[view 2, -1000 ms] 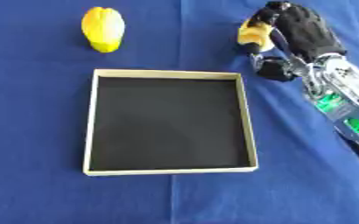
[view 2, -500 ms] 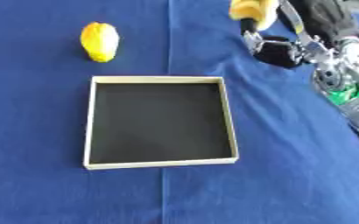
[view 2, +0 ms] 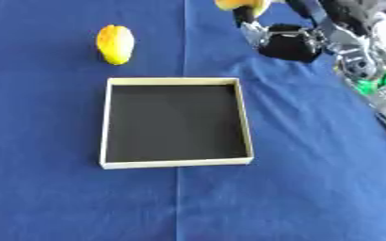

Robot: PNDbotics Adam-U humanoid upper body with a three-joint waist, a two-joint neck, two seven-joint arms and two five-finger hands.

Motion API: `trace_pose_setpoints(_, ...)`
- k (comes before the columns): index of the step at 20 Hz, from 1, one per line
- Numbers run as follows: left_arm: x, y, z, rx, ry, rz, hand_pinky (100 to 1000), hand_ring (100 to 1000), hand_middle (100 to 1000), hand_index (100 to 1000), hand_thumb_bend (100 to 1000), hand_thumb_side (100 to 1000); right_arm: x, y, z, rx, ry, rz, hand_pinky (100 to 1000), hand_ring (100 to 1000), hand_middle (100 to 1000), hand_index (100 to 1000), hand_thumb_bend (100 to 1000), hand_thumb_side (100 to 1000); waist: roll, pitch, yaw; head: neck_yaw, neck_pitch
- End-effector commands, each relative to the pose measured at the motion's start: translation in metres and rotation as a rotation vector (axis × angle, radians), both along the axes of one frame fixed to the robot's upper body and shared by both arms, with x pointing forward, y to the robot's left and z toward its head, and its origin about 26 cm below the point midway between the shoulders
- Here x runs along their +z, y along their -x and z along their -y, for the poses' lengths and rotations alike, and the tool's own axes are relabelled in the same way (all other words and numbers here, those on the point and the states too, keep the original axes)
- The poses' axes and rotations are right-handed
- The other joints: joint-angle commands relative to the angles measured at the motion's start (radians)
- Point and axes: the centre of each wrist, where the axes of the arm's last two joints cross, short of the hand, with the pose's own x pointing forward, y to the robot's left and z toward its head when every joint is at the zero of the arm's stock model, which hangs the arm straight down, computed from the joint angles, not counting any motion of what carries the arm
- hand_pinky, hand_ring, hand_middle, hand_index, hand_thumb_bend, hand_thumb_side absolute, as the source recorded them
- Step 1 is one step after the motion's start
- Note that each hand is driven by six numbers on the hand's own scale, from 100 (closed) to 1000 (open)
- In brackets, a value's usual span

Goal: Pick up objects on the table and place them in the box.

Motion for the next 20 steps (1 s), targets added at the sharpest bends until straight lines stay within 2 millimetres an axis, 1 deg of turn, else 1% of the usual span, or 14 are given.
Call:
trace_pose_setpoints(1,0.012,0.006,-0.004,0.03,-0.029,0.081,866,895,744,786,100,599,-0.003,0.0,-0.021,0.066,0.047,-0.005,712,723,500,648,100,100,0.01,-0.035,0.001,0.004,0.02)
trace_pose_setpoints(5,0.008,0.005,-0.006,0.039,-0.048,0.07,865,898,745,782,100,602,-0.017,-0.003,-0.05,0.1,0.056,-0.056,709,736,500,653,100,100,0.016,-0.047,-0.006,0.009,0.033)
trace_pose_setpoints(9,0.003,0.005,-0.008,0.042,-0.066,0.044,864,902,745,777,100,599,-0.035,-0.004,-0.072,0.107,0.083,-0.111,710,739,503,658,100,100,0.018,-0.05,-0.018,0.023,0.039)
trace_pose_setpoints(13,0.0,0.005,-0.008,0.036,-0.08,0.023,862,907,745,771,100,597,-0.051,-0.003,-0.084,0.095,0.124,-0.144,713,746,507,664,100,100,0.019,-0.045,-0.024,0.03,0.037)
trace_pose_setpoints(20,-0.004,0.004,-0.008,0.022,-0.085,-0.004,859,913,746,766,100,596,-0.08,0.001,-0.09,0.053,0.209,-0.211,720,761,515,671,100,100,0.022,-0.036,-0.028,0.036,0.033)
